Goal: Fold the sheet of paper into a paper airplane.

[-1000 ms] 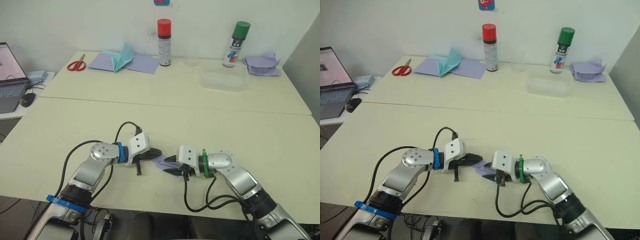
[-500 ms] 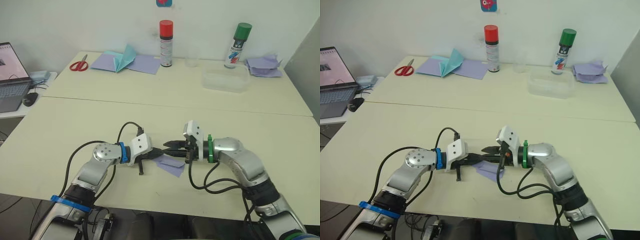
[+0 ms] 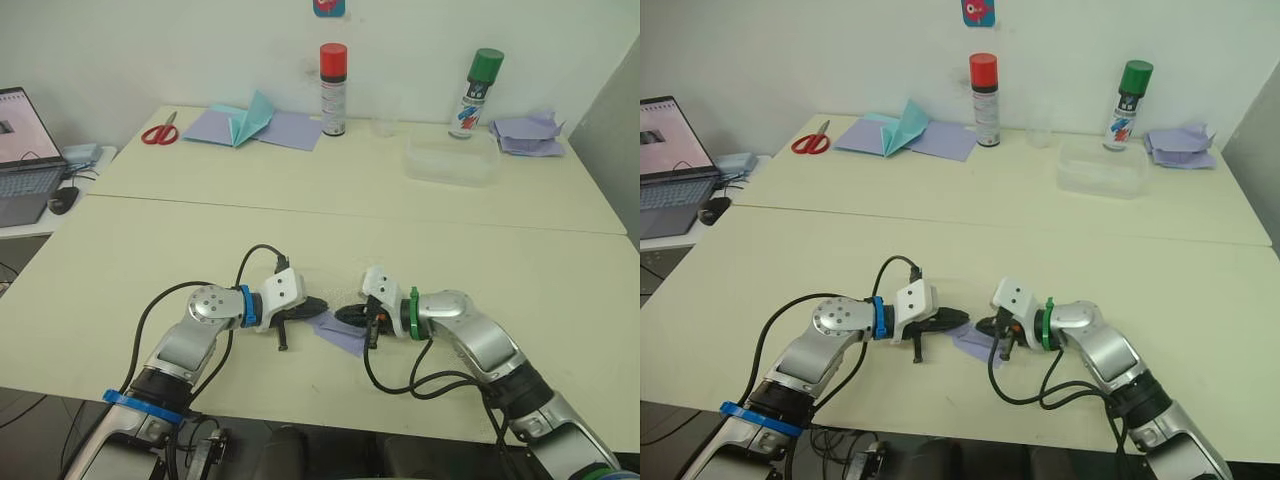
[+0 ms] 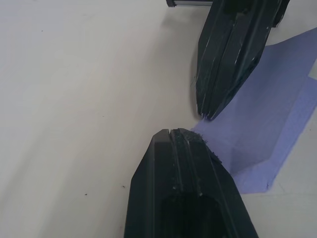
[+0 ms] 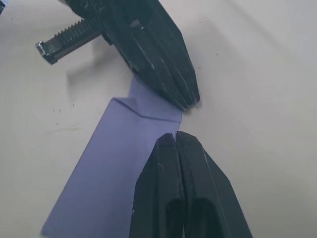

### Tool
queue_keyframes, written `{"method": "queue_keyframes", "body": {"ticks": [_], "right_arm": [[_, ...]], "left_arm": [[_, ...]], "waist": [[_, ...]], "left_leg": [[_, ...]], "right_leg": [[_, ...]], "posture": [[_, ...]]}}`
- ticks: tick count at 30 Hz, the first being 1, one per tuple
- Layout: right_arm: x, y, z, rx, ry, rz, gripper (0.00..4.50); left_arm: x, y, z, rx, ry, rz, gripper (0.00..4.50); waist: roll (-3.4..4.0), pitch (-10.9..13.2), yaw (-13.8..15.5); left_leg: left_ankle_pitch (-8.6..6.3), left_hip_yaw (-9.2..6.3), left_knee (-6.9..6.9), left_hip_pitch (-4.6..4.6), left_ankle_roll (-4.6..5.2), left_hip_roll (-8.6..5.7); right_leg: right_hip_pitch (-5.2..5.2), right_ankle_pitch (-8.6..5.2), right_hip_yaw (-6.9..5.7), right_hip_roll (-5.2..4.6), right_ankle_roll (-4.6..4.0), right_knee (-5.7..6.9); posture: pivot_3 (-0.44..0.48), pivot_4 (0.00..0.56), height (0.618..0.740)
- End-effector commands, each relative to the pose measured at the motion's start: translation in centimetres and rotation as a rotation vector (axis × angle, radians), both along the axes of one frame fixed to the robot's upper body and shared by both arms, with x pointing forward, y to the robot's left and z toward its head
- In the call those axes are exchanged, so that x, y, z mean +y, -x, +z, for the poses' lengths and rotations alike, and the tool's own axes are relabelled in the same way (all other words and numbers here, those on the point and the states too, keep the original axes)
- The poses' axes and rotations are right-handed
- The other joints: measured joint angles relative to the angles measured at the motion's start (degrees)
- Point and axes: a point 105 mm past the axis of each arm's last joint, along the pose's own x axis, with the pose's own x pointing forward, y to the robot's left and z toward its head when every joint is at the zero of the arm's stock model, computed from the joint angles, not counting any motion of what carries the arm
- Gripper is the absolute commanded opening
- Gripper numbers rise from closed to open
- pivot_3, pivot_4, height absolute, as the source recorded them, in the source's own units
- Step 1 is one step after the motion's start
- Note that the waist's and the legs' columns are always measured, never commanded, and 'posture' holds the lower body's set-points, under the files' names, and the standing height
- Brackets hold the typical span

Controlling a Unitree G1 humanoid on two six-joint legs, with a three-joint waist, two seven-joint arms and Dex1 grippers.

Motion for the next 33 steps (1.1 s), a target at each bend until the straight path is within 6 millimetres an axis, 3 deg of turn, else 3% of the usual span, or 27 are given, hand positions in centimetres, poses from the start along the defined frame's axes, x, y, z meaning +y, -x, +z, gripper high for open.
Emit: {"method": "queue_keyframes", "body": {"ticks": [1, 8, 13, 16, 20, 23, 33], "right_arm": [[-1.9, 1.1, -1.7, 0.038, 0.079, -0.001, 0.04], [-4.5, 3.1, -1.9, 0.046, 0.123, 0.014, 0.04], [-6.3, 3.4, -1.7, 0.054, 0.152, 0.001, 0.04], [-6.1, 2.6, 0.3, -0.007, 0.093, 0.003, 0.04], [-3.9, 1.1, 4.7, -0.128, -0.1, 0.025, 0.04], [-2.7, 0.5, 6.2, -0.165, -0.177, 0.023, 0.04], [-0.2, 1.6, 0.3, -0.021, -0.055, 0.015, 0.04]], "left_arm": [[1.3, 1.0, -3.4, 0.111, -0.1, 0.033, 0.0], [1.1, 1.0, -3.6, 0.108, -0.099, 0.027, 0.0], [0.9, 1.0, -3.7, 0.109, -0.095, 0.021, 0.0], [0.8, 1.0, -3.8, 0.109, -0.095, 0.02, 0.0], [0.8, 1.0, -3.8, 0.108, -0.093, 0.021, 0.0], [0.9, 1.0, -3.8, 0.108, -0.095, 0.022, 0.0], [1.1, 0.8, -3.7, 0.107, -0.099, 0.02, 0.0]], "waist": [[0.05, -0.1, 0.0], [0.1, -0.3, 0.0], [0.2, -0.3, 0.0], [0.21, -0.3, 0.0], [0.27, -0.2, 0.0], [0.28, -0.2, 0.0], [0.3, -0.2, 0.0]], "left_leg": [[0.0, 0.0, 0.0, 0.0, 0.0, -0.01], [0.0, -0.02, -0.03, 0.0, 0.01, -0.02], [0.0, -0.05, -0.05, 0.1, 0.01, 0.05], [-0.02, -0.04, -0.1, 0.44, 0.03, 0.06], [-0.02, 0.1, -0.09, 0.37, 0.04, 0.06], [-0.02, 0.09, -0.09, 0.37, 0.04, 0.08], [-0.05, 0.03, -0.11, 0.34, 0.08, 0.06]], "right_leg": [[0.0, 0.0, 0.01, 0.0, 0.0, 0.0], [0.06, 0.0, 0.03, 0.02, 0.01, -0.08], [0.4, -0.01, 0.0, 0.08, 0.02, -0.59], [0.96, -0.02, 0.04, 0.09, 0.02, -1.16], [1.01, -0.01, 0.15, 0.07, 0.01, -1.47], [1.0, -0.01, 0.15, 0.07, 0.01, -1.45], [0.96, -0.01, 0.15, 0.06, 0.0, -1.37]], "posture": [[0.0, 0.15, 0.74], [0.0, 0.15, 0.74], [0.0, 0.15, 0.74], [0.0, 0.15, 0.74], [0.0, 0.15, 0.74], [0.0, 0.15, 0.74], [0.0, 0.15, 0.74]]}}
